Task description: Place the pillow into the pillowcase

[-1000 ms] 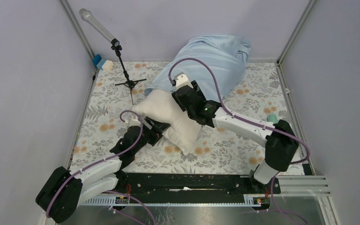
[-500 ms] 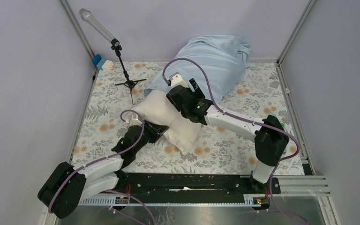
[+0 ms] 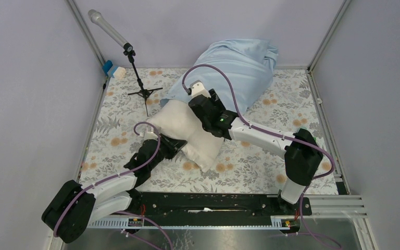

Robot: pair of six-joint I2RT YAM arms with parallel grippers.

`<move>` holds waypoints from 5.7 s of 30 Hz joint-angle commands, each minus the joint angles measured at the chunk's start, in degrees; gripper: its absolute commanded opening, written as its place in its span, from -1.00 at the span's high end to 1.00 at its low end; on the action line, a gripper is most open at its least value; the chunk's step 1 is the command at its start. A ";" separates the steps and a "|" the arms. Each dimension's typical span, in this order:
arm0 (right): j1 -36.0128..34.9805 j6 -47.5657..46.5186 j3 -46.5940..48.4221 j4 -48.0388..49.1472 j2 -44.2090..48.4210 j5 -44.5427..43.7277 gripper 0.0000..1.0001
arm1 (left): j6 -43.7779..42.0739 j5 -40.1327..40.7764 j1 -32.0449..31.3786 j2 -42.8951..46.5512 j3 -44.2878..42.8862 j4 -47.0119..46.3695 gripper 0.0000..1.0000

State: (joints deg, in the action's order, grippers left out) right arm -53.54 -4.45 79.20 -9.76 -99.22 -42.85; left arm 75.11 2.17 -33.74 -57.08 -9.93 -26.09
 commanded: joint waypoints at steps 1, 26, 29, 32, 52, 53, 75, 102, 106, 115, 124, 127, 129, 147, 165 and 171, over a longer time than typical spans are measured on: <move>0.80 0.09 1.99 1.15 0.61 -3.38 0.38 | -1.09 2.13 -0.01 0.25 -1.04 1.50 0.96; -11.41 16.93 17.39 -17.05 10.44 18.73 1.00 | -12.47 13.25 -0.55 0.35 -26.15 14.97 1.00; -11.39 16.26 22.92 -18.60 10.25 20.72 1.00 | -15.86 13.10 -0.54 -0.32 -29.41 16.33 1.00; -11.22 14.70 31.01 -20.32 8.59 20.06 1.00 | -19.97 10.89 -0.50 -1.81 -34.49 18.68 1.00; 12.12 19.81 64.24 -16.47 0.40 31.50 1.00 | -25.66 16.36 -0.10 13.81 -58.66 47.53 -0.50; 12.56 19.89 64.41 -16.45 0.23 31.32 1.00 | -25.55 17.38 -0.10 15.20 -58.49 48.53 -0.49; 14.29 21.89 66.88 -16.47 1.09 32.07 1.00 | -10.36 -8.41 18.80 11.79 -36.02 38.55 -0.32; 14.27 24.42 67.69 -16.50 1.16 35.14 1.00 | 4.05 -32.73 28.37 -16.47 -36.90 1.19 -0.19; 14.29 24.35 67.49 -16.51 1.26 35.12 1.00 | 4.76 -33.56 28.10 -18.56 -37.49 -0.21 -0.15; 14.34 24.56 68.10 -16.45 1.08 35.38 1.00 | 4.13 -32.77 24.06 -22.07 -38.23 0.29 -0.04; 14.30 24.91 67.25 -16.90 1.35 36.27 1.00 | 3.26 -31.64 21.75 -24.77 -41.60 1.21 0.44; 14.34 23.99 66.96 -17.04 1.76 35.50 1.00 | 2.82 -32.83 21.70 -23.37 -44.14 1.51 0.94; 14.29 22.64 66.58 -17.01 2.31 34.20 1.00 | 0.93 -32.27 21.70 -20.36 -46.38 5.32 1.00; 14.33 7.28 47.97 -4.40 14.73 18.00 1.00 | -9.65 -30.02 21.42 -19.79 -91.29 26.00 1.00; 14.30 9.03 38.57 9.28 19.73 22.90 1.00 | -3.11 -25.26 15.30 -28.97 -111.55 23.88 1.00; 14.33 7.70 60.37 11.52 12.89 24.58 1.00 | -6.30 -23.97 11.16 -27.07 -104.67 25.99 1.00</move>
State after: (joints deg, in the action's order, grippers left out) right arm -39.27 4.49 125.56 -10.48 -85.54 -20.03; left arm 69.97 -22.55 -20.71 -86.96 -115.74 5.34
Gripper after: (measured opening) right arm 0.017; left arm 0.010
